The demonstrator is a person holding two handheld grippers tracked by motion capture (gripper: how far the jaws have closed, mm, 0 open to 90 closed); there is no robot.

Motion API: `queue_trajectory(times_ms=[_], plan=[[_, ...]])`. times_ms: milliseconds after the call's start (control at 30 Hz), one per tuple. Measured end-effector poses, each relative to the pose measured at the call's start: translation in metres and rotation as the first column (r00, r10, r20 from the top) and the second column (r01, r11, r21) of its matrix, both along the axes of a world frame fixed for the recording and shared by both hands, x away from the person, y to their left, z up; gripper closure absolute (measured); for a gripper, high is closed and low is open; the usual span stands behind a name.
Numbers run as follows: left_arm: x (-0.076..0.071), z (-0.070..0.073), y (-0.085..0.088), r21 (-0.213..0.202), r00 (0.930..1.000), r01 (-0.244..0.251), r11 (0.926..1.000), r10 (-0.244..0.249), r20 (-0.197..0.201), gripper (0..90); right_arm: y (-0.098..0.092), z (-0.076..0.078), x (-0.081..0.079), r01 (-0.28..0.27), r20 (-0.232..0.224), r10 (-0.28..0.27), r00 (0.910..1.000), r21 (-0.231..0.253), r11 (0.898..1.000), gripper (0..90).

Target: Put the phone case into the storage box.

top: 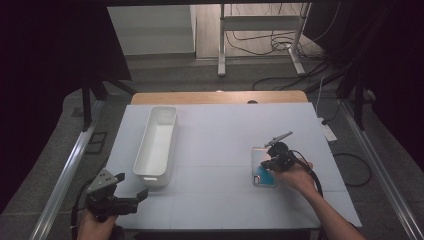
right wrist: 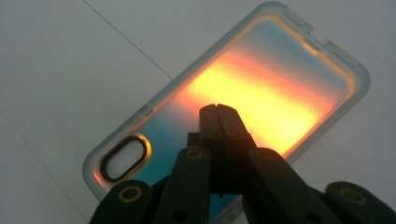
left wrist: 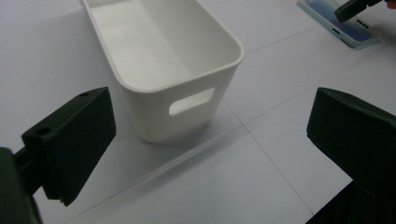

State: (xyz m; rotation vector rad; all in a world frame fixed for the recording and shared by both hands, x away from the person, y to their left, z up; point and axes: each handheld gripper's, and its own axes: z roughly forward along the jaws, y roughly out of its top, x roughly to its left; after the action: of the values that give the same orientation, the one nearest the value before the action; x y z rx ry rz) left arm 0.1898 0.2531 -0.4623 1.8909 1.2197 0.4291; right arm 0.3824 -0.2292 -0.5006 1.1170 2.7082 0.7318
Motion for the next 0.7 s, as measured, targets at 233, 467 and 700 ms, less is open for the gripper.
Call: queue_trajectory(times_ms=[233,467,700], plan=[[0.000,0.000,-0.001,0.000,1.0000,0.001,1.0000,-0.001,-0.001,2.2,0.004,-0.001,-0.005,-0.018,-0.013,0.019,0.9997,0.009,1.000,89.6],[0.001,0.000,-0.001,0.005,1.0000,0.001,1.0000,-0.001,-0.001,2.3,0.018,-0.001,-0.013,-0.078,-0.022,0.078,0.9967,0.012,0.997,89.6],[0.001,0.000,-0.001,0.004,1.0000,-0.001,1.0000,0.001,-0.004,2.4,0.026,-0.002,-0.013,-0.090,-0.021,0.090,0.9957,0.020,0.996,89.6]])
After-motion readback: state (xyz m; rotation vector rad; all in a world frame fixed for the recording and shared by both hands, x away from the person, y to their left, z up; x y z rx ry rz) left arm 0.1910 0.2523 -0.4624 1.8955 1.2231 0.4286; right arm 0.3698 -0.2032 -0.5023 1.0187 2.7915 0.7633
